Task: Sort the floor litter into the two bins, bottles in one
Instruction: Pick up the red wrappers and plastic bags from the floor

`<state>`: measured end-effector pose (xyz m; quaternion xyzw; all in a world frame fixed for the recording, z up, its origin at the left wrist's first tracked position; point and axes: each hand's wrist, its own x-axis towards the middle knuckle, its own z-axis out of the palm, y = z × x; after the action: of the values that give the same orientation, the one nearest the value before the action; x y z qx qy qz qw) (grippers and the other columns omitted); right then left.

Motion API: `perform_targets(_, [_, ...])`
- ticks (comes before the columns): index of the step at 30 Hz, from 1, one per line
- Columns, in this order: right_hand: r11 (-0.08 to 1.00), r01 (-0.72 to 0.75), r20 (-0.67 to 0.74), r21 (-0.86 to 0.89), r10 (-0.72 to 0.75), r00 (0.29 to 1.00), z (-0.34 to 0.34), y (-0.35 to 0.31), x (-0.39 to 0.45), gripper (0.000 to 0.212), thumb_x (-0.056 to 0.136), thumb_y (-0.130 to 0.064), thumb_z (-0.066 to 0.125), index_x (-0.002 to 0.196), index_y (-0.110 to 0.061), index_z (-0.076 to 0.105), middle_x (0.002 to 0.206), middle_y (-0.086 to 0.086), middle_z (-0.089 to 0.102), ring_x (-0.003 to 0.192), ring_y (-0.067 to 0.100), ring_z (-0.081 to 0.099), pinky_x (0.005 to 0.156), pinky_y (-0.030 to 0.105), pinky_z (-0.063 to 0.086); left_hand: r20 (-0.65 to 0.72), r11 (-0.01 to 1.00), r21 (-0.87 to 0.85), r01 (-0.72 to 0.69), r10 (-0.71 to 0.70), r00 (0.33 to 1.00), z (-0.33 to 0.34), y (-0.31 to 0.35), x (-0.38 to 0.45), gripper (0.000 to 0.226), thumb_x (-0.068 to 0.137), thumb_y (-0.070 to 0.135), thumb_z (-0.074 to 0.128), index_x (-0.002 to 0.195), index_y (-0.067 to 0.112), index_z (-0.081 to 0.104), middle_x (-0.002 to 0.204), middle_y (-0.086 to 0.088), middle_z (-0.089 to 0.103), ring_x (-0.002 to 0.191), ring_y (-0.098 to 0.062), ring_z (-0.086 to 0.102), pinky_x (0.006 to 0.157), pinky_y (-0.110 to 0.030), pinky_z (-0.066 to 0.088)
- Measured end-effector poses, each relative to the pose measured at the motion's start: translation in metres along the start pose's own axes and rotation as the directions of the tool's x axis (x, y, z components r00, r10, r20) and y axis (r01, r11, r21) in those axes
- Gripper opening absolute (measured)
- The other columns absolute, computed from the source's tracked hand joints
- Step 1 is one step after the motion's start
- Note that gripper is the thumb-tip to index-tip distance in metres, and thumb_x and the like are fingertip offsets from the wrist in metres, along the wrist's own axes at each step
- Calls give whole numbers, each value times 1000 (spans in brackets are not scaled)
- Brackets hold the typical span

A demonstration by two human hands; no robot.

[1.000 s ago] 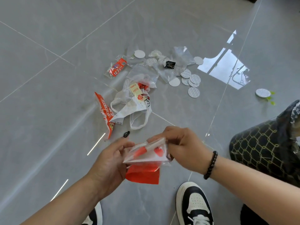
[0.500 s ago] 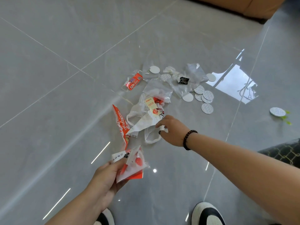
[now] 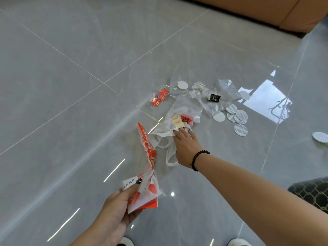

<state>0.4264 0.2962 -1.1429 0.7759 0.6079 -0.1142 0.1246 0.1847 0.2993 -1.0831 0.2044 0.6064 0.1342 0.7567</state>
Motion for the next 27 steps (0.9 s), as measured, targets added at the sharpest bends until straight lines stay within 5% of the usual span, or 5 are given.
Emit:
perform_targets(9, [687,26,-344,726,330,879,-80,22,-53,22,86,-11,62,107,-17,68,106,-5,64,82,11,58,85,22,49,-4,999,28,-43,43,999,0,-4,-4,24,87,-3,56,111,-3,61,77,-15,73,62,-22,70,46,-26,56])
perform_targets(14, [295,-18,-131,955,479,868,-111,46,-124,23,85,-3,65,91,-25,68,92,-8,71,69,8,70,62,14,53,5,953,174,-247,250,968,5,-13,-4,81,85,1,67,145,41,29,114,-7,63,96,-25,68,77,-40,56])
perform_targets(20, [23,-26,8,999,580,815,-99,46,-217,28,84,10,61,93,-16,69,84,-8,75,77,16,73,69,26,59,167,749,414,-517,496,852,34,-24,-14,53,89,-7,57,92,44,71,116,-1,62,97,-12,63,64,-11,49])
perform_targets(24, [-149,23,80,989,647,758,-83,33,-278,29,81,15,59,96,-8,68,81,3,76,73,17,72,66,26,59,313,751,417,-513,411,856,53,-39,-24,42,89,-8,57,84,29,76,106,-8,68,85,-15,68,56,-15,53])
perform_targets(27, [-336,62,191,940,666,721,-71,32,-296,27,82,15,55,98,-4,67,89,7,75,73,17,72,59,23,58,488,622,550,-558,302,819,59,-50,-37,40,90,-4,59,74,29,74,83,-3,69,62,-3,65,54,-12,49])
